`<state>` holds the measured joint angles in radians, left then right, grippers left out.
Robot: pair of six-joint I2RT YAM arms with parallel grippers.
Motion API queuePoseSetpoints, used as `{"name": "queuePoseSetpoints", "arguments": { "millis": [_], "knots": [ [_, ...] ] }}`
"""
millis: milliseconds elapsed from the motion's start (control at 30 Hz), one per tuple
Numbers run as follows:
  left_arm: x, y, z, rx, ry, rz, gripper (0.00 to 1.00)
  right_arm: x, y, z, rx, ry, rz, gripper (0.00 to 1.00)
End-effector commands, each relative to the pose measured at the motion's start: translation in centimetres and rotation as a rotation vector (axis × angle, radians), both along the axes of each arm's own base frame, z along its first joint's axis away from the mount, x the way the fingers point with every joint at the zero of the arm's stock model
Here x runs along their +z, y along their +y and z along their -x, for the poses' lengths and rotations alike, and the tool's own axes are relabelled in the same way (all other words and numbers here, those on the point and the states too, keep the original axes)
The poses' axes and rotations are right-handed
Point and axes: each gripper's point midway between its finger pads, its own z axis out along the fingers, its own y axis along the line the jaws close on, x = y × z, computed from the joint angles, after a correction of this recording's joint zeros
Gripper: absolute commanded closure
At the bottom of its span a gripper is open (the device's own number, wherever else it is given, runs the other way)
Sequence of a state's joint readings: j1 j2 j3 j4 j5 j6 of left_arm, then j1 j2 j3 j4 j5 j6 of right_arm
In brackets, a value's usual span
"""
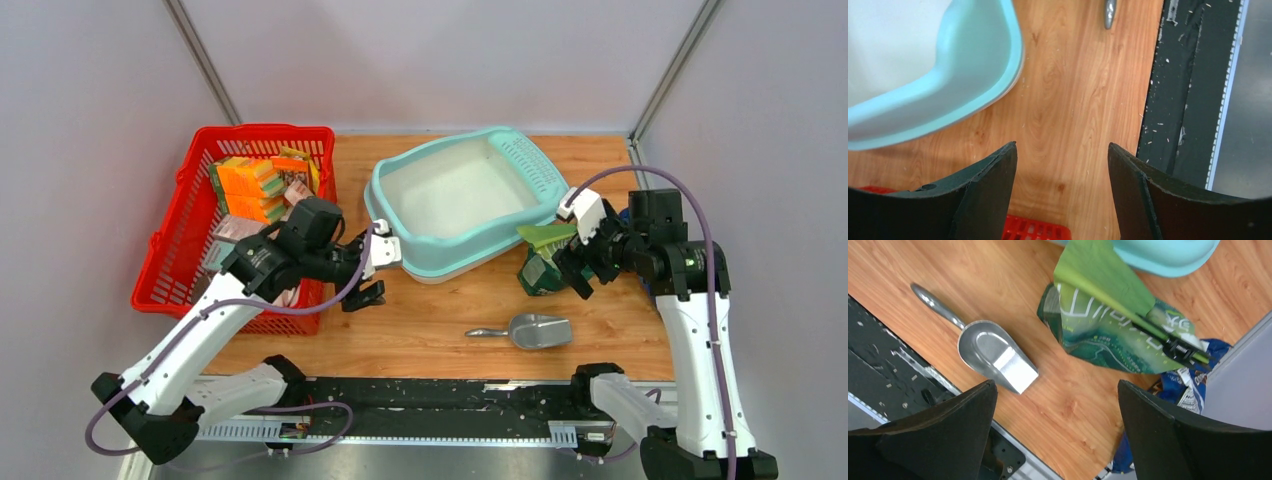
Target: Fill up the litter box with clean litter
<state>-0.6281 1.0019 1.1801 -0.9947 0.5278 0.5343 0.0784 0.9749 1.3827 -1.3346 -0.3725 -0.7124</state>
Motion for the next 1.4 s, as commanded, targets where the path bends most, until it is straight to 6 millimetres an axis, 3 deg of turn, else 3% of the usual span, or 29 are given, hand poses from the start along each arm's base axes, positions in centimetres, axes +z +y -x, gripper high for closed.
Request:
{"name": "queuePoseSetpoints", "arguments": {
  "millis": [0,67,200,333,433,467,667,1000,1133,1167,1200,1367],
  "knots": [
    [0.3,-1.2,0.3,-0.116,-0.07,-0.042,0.25,-2.1,-2.1,1.2,-0.001,0.022,0.138,0.07],
    [0.7,-1.6,0.4,-0.163,-0.095,-0.055,0.26,-2.5,-2.2,1.3,0.012,0.034,0.146,0.1],
    [0.9,-2.8,-0.1,-0.204,-0.1,-0.077,0.26,-1.0,-3.6,-1.5,-0.07,-0.084,0.198,0.16],
    [2.1,-4.5,-0.9,-0.195,-0.08,-0.033,0.26,-0.9,-4.6,-4.9,-0.05,-0.075,0.276,0.19],
    [2.5,-5.8,-1.5,-0.172,-0.047,0.001,0.26,0.0,-4.4,-6.7,0.019,-0.094,0.275,0.19],
    [3.1,-6.3,-1.9,-0.165,-0.057,0.021,0.26,-0.4,-4.2,-7.4,0.08,-0.095,0.298,0.18],
    [1.7,-7.5,-4.0,-0.126,-0.082,-0.002,0.27,-3.1,-3.3,-8.7,0.251,-0.069,0.329,0.2],
    [0.7,-6.5,-3.5,-0.157,-0.082,-0.052,0.28,-8.5,-1.1,-6.9,0.448,0.004,0.324,0.32],
    [0.7,-6.1,-3.3,-0.156,-0.089,-0.064,0.28,-8.9,-0.4,-7.6,0.439,-0.024,0.312,0.53],
    [0.8,-6.0,-3.1,-0.157,-0.092,-0.06,0.28,-8.9,-0.3,-7.9,0.436,-0.031,0.315,0.66],
    [0.9,-5.9,-3.1,-0.158,-0.099,-0.062,0.28,-8.9,-0.1,-8.0,0.437,-0.034,0.318,0.72],
    [1.0,-5.4,-3.0,-0.162,-0.121,-0.073,0.27,-7.3,1.3,-8.9,0.46,-0.124,0.296,1.0]
  ]
}}
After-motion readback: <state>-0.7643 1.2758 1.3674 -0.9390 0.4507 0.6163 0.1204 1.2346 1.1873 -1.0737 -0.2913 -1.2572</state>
